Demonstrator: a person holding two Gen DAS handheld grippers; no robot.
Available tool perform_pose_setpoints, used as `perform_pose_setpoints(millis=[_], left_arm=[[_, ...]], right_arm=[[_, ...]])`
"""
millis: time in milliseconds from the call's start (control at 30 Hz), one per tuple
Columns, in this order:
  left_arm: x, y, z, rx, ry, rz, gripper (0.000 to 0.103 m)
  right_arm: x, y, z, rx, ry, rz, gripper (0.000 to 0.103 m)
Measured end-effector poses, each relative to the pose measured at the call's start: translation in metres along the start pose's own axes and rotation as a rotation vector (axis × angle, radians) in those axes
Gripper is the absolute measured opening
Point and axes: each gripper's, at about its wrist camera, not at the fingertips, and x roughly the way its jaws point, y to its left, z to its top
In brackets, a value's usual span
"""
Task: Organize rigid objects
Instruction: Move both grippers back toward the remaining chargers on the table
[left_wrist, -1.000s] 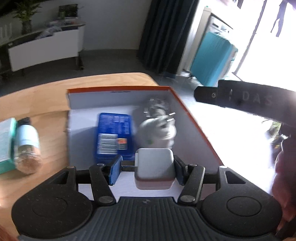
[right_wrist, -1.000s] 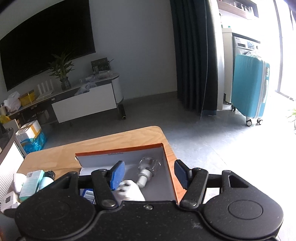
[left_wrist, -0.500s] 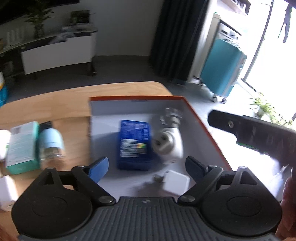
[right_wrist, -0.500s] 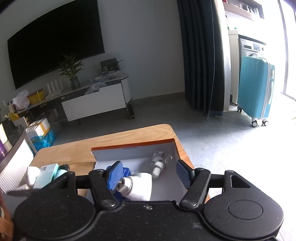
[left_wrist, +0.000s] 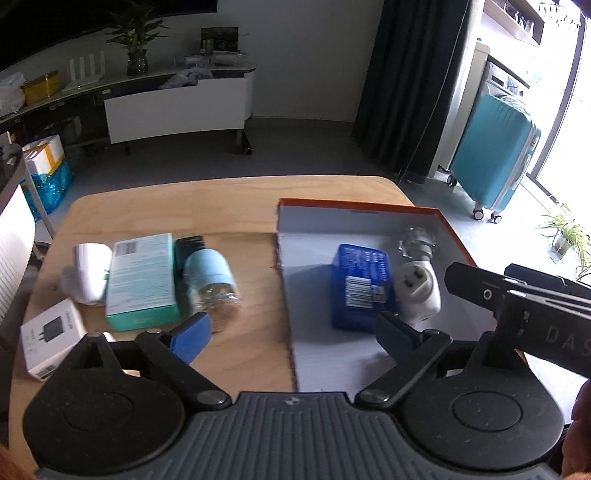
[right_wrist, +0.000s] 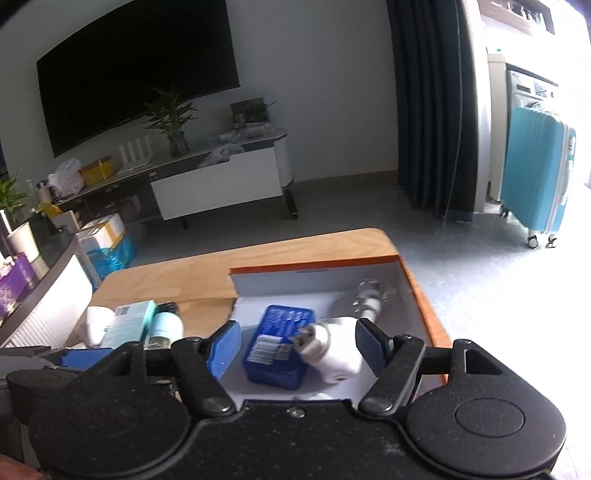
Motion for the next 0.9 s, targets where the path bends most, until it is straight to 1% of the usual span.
perform_pose_setpoints(millis=[333,667,900], left_arm=[[-0.007,0.035,-0.009,-0.057,0.005,0.063,0.098],[-0.015,0.063,-0.017,-0.107,0.004,0.093,0.098],[-0.021,0.078,-0.022,-0.129,0.000,0.116,0.098]], right_arm=[[0.005,0.035,-0.006,-0.044,0.024,0.047,0.083],[0.013,0.068,-0.008,-0.081,0.049,0.091,0.083],[0.016,0.080,-0.009,-0.102,0.057,0.116,0.083]])
